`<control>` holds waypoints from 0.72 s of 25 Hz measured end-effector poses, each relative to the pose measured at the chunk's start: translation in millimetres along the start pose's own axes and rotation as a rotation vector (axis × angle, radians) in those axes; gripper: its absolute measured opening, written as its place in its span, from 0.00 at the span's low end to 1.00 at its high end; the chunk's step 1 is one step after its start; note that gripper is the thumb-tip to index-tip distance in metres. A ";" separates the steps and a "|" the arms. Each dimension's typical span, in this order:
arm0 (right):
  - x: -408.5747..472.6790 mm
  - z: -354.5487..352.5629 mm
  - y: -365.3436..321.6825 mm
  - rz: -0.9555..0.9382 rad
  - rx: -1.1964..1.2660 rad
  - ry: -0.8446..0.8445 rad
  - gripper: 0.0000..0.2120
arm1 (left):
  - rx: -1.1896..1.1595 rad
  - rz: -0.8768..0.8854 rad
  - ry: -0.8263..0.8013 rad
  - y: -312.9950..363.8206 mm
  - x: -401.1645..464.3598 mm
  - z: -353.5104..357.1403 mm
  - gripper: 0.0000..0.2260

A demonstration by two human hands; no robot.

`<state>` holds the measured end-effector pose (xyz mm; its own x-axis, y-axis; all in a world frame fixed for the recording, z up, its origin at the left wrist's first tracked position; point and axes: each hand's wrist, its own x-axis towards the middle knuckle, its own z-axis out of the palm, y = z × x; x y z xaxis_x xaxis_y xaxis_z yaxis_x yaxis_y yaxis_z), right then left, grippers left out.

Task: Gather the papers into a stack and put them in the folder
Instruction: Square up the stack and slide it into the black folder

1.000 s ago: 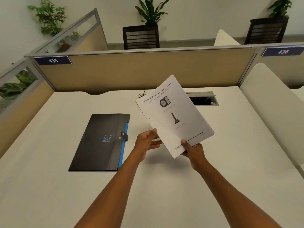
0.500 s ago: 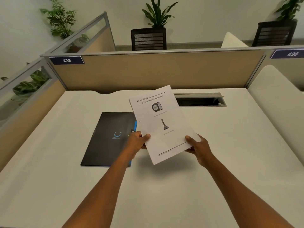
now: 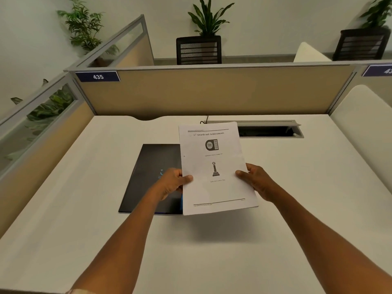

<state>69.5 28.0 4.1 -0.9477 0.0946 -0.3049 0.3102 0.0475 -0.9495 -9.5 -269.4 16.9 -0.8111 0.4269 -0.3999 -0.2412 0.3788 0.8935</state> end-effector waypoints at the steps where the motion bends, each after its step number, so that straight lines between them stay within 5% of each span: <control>1: 1.6 2.3 -0.8 -0.014 0.007 -0.005 0.14 | 0.000 -0.003 -0.011 -0.5 0.4 -1.9 0.14; 5: 6.4 10.2 -5.4 -0.071 0.020 0.029 0.13 | -0.007 -0.010 0.033 2.4 3.6 -9.6 0.15; 8: 10.4 9.0 -5.6 -0.078 -0.030 0.101 0.11 | 0.048 0.019 0.398 -0.1 12.0 -15.8 0.15; 11: 14.7 2.4 0.2 -0.060 -0.047 0.154 0.12 | 0.434 0.046 0.600 -21.9 23.7 -25.0 0.07; 15: 20.5 -3.4 7.5 -0.046 -0.039 0.192 0.12 | 0.811 -0.247 0.412 -55.3 42.4 -18.6 0.38; 18: 22.8 -7.1 11.4 -0.037 -0.046 0.196 0.12 | 0.837 -0.365 0.353 -60.1 49.0 -7.2 0.49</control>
<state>52.0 37.7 -13.2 -0.9271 0.2837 -0.2448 0.2823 0.0995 -0.9541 -38.6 -277.1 -54.9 -0.9074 -0.0506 -0.4173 -0.1633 0.9572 0.2389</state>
